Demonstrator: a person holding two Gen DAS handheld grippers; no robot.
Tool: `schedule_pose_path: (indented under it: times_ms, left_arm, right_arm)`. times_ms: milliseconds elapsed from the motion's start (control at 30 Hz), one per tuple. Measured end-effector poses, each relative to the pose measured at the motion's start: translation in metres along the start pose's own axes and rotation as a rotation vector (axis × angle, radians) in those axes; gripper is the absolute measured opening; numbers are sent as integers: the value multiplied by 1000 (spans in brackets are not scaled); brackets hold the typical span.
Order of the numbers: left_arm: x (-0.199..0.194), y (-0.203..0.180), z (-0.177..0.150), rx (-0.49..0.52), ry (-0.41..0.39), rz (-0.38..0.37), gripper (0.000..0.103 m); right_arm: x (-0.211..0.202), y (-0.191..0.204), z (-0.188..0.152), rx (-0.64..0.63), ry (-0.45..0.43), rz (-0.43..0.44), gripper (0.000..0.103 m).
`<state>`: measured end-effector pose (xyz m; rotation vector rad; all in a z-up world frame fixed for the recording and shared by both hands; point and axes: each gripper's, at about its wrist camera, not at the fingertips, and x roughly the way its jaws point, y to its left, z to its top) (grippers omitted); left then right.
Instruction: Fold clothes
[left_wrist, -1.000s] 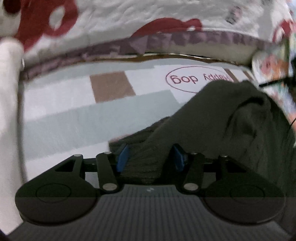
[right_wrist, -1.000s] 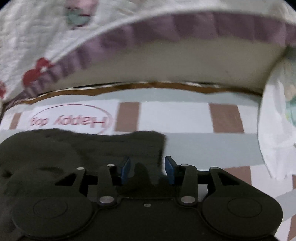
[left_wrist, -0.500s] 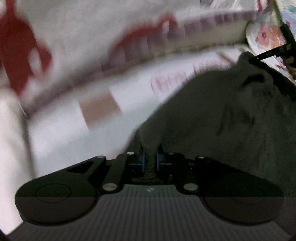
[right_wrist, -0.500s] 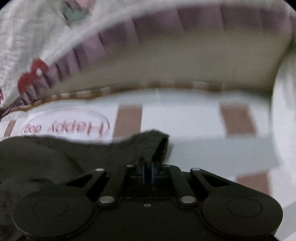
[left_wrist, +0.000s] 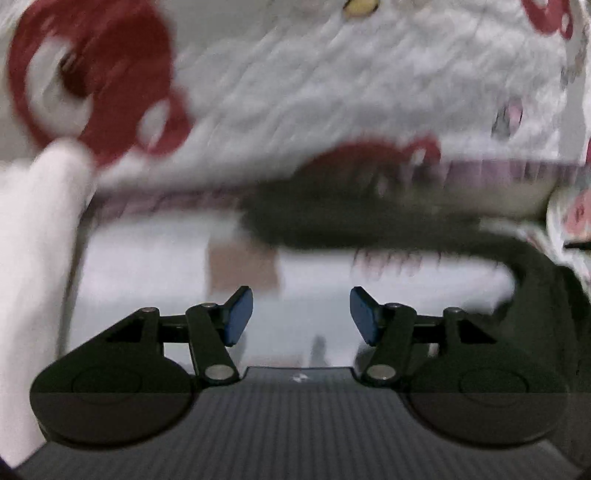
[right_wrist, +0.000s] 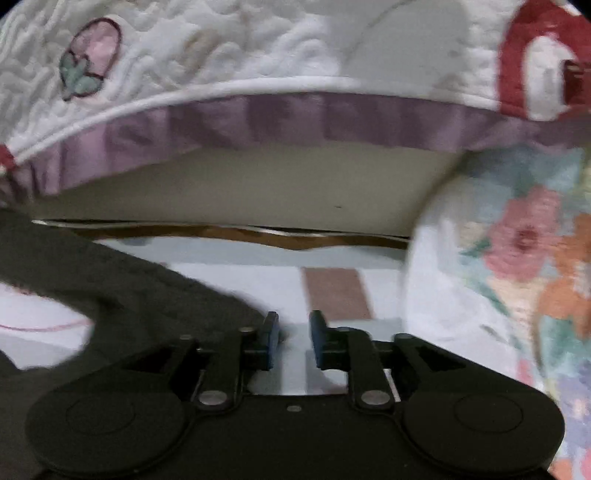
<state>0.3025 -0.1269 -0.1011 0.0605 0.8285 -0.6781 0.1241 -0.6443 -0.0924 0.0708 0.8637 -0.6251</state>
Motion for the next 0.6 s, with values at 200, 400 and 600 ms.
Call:
schedule_pose_path:
  times_ms: [200,400,600]
  left_arm:
    - [-64,29,-35,12,-9,11,59]
    - [-94,48,-77,-131,-1,-42,59]
    - [-83,49,-96,-184,32,-3,76]
  right_arm:
    - [-30,20,-11,144,-19,210,31]
    - [-70,100,-29,-17,-22,463,42]
    - [-89,145,-77,-193,31,520,55]
